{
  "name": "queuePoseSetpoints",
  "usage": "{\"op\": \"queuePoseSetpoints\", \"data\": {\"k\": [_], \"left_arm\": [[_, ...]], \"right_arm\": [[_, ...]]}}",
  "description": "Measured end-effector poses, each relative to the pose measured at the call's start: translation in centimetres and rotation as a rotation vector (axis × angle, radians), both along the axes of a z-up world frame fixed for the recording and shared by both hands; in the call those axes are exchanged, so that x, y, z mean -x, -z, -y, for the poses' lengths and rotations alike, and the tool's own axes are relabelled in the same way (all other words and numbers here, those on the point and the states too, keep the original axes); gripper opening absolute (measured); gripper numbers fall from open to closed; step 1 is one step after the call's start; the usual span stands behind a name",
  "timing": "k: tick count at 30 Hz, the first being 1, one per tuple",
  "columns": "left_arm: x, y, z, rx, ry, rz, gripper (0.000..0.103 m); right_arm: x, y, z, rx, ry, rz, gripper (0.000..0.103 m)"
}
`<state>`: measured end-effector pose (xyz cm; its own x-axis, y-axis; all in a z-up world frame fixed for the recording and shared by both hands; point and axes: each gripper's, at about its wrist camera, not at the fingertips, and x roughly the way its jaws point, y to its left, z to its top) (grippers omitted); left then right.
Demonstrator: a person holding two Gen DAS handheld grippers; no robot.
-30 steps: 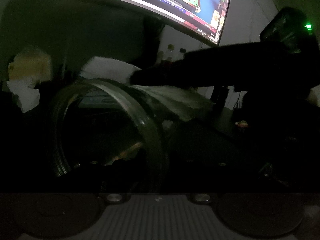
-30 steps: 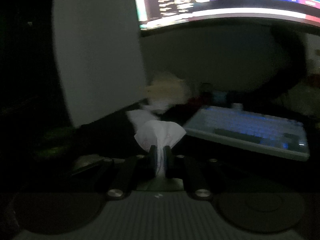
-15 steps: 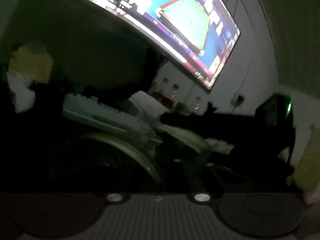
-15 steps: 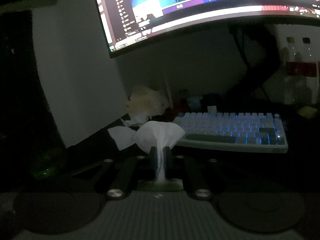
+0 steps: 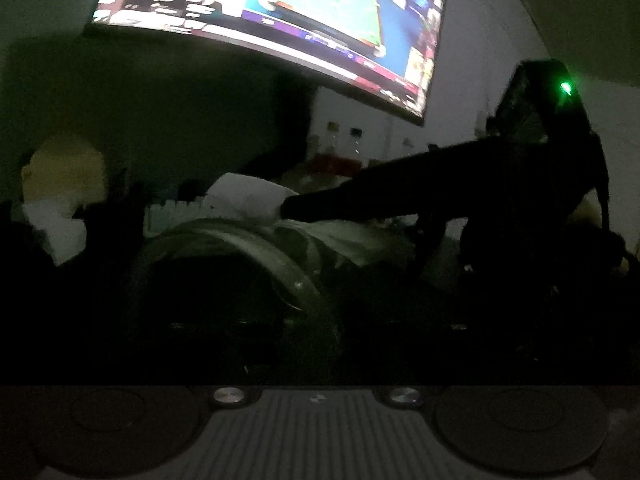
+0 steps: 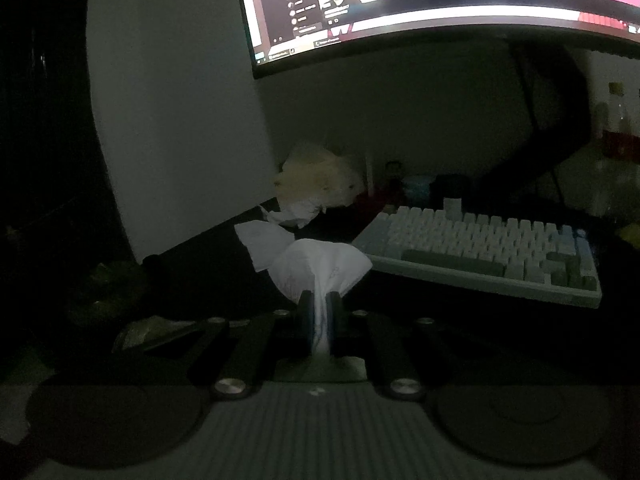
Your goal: Clean container
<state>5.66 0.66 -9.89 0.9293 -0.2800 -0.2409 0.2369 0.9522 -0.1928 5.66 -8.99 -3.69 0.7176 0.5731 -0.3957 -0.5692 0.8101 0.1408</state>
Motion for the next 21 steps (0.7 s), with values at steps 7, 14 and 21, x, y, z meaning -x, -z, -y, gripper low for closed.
{"op": "queuePoseSetpoints", "data": {"k": [7, 14, 21], "left_arm": [[-0.8, 0.9, -0.1, 0.025, -0.048, -0.025, 0.052], [-1.1, 1.7, 0.0, -0.018, -0.078, -0.037, 0.047], [-1.1, 1.9, -0.6, 0.007, -0.080, -0.039, 0.044]], "right_arm": [[-0.2, 0.1, -1.3, 0.033, 0.022, 0.030, 0.009], [1.0, 0.0, -2.1, -0.001, -0.074, 0.045, 0.009], [-1.2, 0.1, -0.6, 0.021, 0.065, 0.002, 0.009]]}}
